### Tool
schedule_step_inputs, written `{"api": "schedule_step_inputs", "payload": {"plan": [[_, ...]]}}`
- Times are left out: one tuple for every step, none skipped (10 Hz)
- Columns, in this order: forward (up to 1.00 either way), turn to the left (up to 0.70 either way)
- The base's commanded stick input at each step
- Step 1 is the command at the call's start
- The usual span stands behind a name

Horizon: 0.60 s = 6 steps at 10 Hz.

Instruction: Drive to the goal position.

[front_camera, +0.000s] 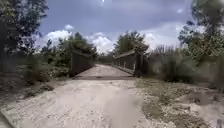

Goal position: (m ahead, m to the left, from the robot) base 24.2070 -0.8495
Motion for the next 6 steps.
{"api": "schedule_step_inputs", "payload": {"plan": [[0.5,0.01],[0.5,0.01],[0.5,0.01],[0.5,0.01],[0.5,0.01],[0.5,0.01]]}}
